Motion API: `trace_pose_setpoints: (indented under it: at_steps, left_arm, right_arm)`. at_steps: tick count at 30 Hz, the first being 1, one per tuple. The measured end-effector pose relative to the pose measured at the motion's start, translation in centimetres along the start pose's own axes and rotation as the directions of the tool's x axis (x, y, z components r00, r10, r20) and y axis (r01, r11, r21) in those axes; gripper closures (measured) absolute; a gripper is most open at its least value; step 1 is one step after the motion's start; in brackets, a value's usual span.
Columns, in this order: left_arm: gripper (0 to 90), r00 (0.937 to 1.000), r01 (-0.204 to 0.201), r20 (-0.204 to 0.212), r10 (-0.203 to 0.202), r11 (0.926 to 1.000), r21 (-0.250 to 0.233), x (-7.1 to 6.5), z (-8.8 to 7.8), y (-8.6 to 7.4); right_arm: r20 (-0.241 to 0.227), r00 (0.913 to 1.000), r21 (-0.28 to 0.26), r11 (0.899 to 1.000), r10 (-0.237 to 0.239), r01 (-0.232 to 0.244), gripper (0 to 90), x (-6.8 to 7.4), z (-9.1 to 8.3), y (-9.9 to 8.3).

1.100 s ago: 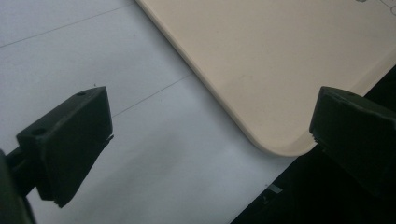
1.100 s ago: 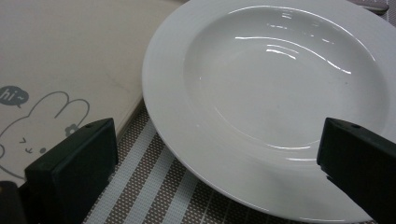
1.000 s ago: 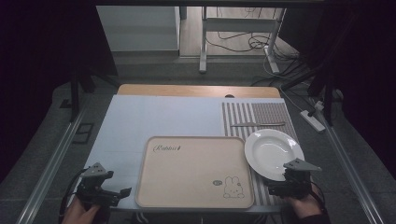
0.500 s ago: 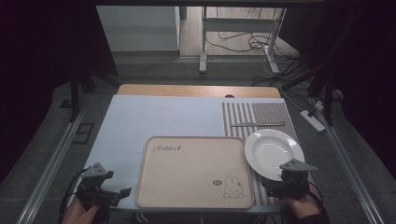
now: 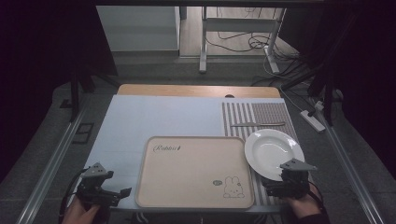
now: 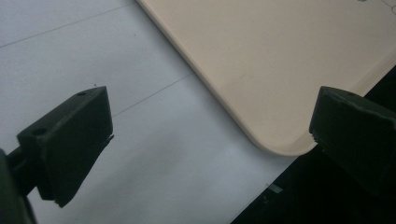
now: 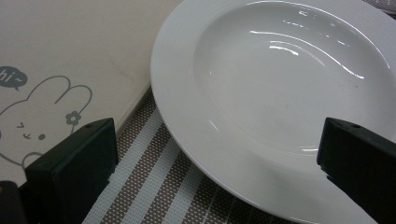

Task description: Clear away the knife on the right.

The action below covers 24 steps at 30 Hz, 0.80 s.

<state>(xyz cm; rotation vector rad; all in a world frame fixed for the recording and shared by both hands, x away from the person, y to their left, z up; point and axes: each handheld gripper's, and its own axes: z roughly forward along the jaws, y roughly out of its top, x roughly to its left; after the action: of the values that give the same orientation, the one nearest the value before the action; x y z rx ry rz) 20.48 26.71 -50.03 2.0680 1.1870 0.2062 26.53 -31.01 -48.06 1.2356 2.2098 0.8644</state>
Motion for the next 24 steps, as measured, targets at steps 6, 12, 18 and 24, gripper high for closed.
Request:
trace_pose_setpoints:
  at_steps: [6,12,18,24]
  left_arm:
    - [0.5,1.0000,0.001,0.000,-0.001,1.0000,-0.001,0.0,0.0,0.0]
    - [0.5,1.0000,0.001,-0.001,-0.001,1.0000,0.002,0.0,0.0,0.0]
    - [0.5,1.0000,0.002,-0.001,-0.002,1.0000,0.000,0.0,0.0,0.0]
    - [0.7,1.0000,-0.001,-0.001,0.001,1.0000,0.001,0.0,0.0,0.0]
  right_arm:
    - [-0.009,0.9999,-0.016,1.000,0.006,-0.006,0.0,-0.2,-0.1,0.3]
    - [-0.020,0.9996,-0.024,1.000,-0.019,0.019,0.0,-0.1,0.2,0.7]
    - [-0.028,0.9986,-0.018,0.999,-0.045,0.044,0.0,0.0,0.6,1.0]
    - [-0.036,0.9979,-0.021,0.998,-0.053,0.052,0.0,0.0,0.9,1.5]
